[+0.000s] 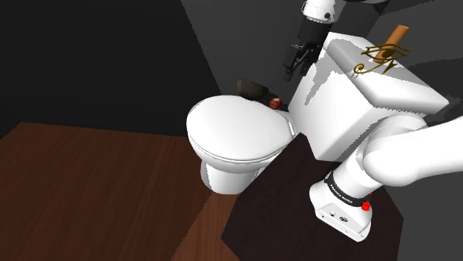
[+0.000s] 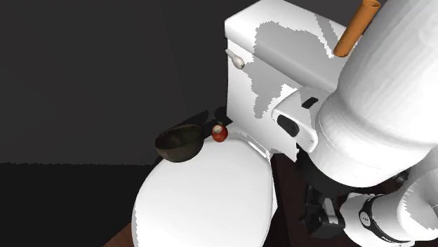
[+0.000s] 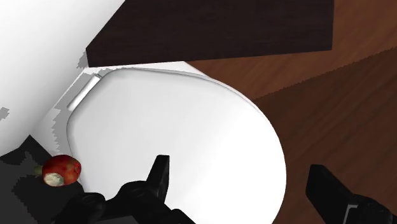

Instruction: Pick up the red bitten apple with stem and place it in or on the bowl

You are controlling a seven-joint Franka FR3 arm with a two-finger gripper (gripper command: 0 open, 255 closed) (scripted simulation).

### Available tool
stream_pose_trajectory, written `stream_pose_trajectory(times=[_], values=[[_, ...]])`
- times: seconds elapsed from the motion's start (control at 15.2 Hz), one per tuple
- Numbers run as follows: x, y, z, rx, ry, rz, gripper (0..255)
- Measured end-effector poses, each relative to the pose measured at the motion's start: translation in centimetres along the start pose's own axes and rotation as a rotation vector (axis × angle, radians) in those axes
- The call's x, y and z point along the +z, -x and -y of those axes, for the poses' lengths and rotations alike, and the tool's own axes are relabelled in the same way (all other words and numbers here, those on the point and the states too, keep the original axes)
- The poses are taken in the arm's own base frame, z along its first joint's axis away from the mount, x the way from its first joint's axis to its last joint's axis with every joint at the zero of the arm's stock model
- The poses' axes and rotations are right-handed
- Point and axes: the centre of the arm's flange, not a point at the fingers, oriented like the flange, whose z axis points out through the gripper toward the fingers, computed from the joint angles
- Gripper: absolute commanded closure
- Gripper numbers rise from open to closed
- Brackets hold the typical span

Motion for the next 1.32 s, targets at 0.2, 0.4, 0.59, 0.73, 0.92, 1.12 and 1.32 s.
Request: stream_pose_trajectory(times=[0.2, 0.4, 0.59, 0.73, 0.92, 1.12, 1.32], values=[[2.4, -1.6, -2.2, -0.01, 0.015, 0.006, 0], [4.9, -3.8, -4.5, -0.02, 0.029, 0.014, 0], [7.6, -5.6, -6.7, -0.029, 0.043, 0.022, 0], [8.9, -6.9, -8.5, -0.036, 0.053, 0.025, 0], [11.4, -8.8, -10.8, -0.046, 0.067, 0.032, 0], [13.6, -10.8, -13.1, -0.055, 0.081, 0.039, 0], [16.0, -12.5, -15.6, -0.065, 0.095, 0.045, 0]])
